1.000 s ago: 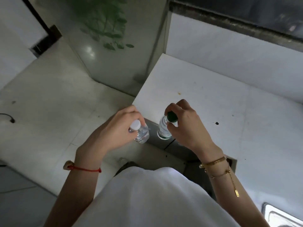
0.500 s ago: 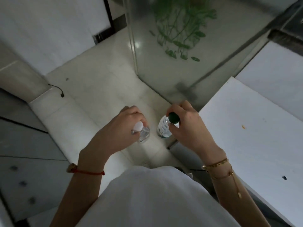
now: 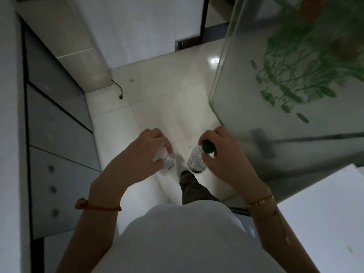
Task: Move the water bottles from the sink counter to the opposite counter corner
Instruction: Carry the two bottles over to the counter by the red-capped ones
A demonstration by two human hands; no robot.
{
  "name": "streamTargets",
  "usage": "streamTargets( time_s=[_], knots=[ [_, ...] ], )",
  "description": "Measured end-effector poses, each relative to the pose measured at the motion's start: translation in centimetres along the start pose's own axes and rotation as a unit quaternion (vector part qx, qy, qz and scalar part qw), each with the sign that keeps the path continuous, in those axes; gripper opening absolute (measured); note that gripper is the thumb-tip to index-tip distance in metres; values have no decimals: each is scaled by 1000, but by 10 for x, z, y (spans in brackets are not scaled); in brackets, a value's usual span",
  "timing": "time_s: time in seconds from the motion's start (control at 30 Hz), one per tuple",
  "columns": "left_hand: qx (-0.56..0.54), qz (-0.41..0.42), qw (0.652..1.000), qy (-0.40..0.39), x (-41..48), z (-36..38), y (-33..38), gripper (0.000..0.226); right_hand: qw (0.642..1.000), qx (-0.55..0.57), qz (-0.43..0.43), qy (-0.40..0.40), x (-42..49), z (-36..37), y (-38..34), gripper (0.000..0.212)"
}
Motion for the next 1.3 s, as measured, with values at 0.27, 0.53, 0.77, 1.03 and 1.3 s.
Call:
streamTargets(
  time_s=[0.27, 0.53, 0.77, 1.03, 1.3],
  knots=[
    [-7, -84, 996, 34, 64, -36, -64, 32, 995, -5, -77, -63, 133, 9, -12, 23],
    [13, -147, 986, 79, 141, -86, -127, 31, 981, -18, -156, -111, 271, 12, -37, 23],
    [7, -203, 973, 112, 186, -125, -184, 33, 969, -25, -204, -140, 374, 30, -55, 25],
    [-4, -248, 961, 121, 218, -160, -268, 32, 960, -11, -229, -160, 474, 69, -86, 25],
    [-3, -279, 954, 113, 251, -209, -385, 32, 954, -11, -241, -178, 585, 128, -140, 25]
  ],
)
Point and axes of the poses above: each hand's wrist, its own x-axis towards the middle knuckle, its own z-axis out of the palm, y = z × x, the point moved 8 cm from there along x, towards the middle knuckle, and after that the axes turned 8 degrees about x, right-handed, at the moved point
